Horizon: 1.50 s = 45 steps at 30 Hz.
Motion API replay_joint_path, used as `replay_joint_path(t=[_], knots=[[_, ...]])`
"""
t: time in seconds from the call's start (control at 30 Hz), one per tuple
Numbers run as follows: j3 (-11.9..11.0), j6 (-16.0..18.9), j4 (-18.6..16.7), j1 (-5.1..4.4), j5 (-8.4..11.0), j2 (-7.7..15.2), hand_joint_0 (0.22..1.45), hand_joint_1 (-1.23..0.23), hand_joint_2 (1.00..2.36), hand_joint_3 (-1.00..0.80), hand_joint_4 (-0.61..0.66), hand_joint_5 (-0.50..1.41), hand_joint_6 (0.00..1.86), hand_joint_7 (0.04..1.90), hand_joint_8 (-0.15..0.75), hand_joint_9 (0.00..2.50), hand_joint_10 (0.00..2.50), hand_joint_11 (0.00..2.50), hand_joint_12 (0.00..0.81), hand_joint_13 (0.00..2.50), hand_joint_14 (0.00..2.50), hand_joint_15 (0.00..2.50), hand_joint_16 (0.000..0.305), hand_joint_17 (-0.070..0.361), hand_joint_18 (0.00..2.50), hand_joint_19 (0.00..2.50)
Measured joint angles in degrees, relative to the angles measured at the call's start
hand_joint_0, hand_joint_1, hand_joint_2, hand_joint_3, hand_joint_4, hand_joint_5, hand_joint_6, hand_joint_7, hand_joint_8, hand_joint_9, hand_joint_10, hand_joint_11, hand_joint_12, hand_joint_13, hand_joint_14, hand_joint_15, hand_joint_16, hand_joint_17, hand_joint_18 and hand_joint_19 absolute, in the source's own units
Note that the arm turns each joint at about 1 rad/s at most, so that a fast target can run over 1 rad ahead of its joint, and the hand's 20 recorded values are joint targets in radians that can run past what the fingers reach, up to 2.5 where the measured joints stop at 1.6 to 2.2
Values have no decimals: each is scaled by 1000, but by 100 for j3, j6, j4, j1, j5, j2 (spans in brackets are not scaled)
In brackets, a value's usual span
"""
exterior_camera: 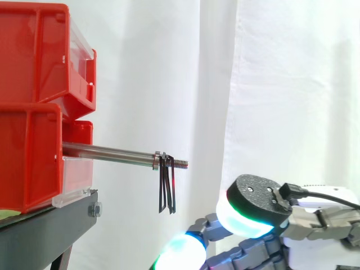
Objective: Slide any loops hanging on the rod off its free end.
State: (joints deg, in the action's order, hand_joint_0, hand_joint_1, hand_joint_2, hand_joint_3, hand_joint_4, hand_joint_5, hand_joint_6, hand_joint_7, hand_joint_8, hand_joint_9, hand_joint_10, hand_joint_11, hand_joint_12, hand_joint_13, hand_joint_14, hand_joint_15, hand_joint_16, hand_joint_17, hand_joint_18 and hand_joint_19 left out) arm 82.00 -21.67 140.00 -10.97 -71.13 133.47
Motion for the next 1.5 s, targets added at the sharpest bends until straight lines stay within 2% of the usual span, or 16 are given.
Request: replay_joint_path(t=[0.07, 0.2, 0.3, 0.4, 0.77, 0.97, 1.13, 1.5], knots=[[-132, 17, 5, 34, -96, 99, 561, -516, 1003, -467, 295, -152, 504, 921, 292, 643, 0, 0, 334, 700, 0, 54, 50, 113, 717, 246], [-536, 105, 24, 140, -395, 344, 574, -511, 1003, -463, 300, -150, 504, 926, 290, 643, 0, 0, 333, 701, 2, 59, 50, 112, 719, 257], [-759, 131, 45, 201, -554, 430, 568, -547, 1004, -460, 295, -150, 503, 930, 293, 645, 0, 0, 333, 710, 1, 57, 50, 112, 726, 251], [-862, 123, 50, 246, -636, 458, 567, -577, 1003, -463, 295, -150, 503, 940, 296, 646, 0, 0, 333, 711, 2, 56, 50, 112, 738, 255], [-915, -38, -288, 285, -852, 572, 575, -634, 1004, -460, 293, -149, 504, 971, 294, 652, 0, 0, 330, 725, 2, 54, 49, 110, 769, 262], [-937, -47, -307, 294, -889, 581, 591, -655, 1004, -453, 280, -148, 503, 1004, 290, 658, 0, 0, 327, 735, 1, 62, 48, 109, 778, 270], [-977, -71, -311, 317, -1020, 582, 620, -697, 1005, -457, 275, -145, 503, 1039, 290, 669, 0, 0, 322, 741, 4, 58, 47, 107, 798, 268], [-1076, -304, -321, 365, -1161, 583, 625, -736, 1002, -477, 275, -135, 503, 1126, 290, 690, 0, 9, 316, 769, 3, 67, 47, 105, 824, 274]])
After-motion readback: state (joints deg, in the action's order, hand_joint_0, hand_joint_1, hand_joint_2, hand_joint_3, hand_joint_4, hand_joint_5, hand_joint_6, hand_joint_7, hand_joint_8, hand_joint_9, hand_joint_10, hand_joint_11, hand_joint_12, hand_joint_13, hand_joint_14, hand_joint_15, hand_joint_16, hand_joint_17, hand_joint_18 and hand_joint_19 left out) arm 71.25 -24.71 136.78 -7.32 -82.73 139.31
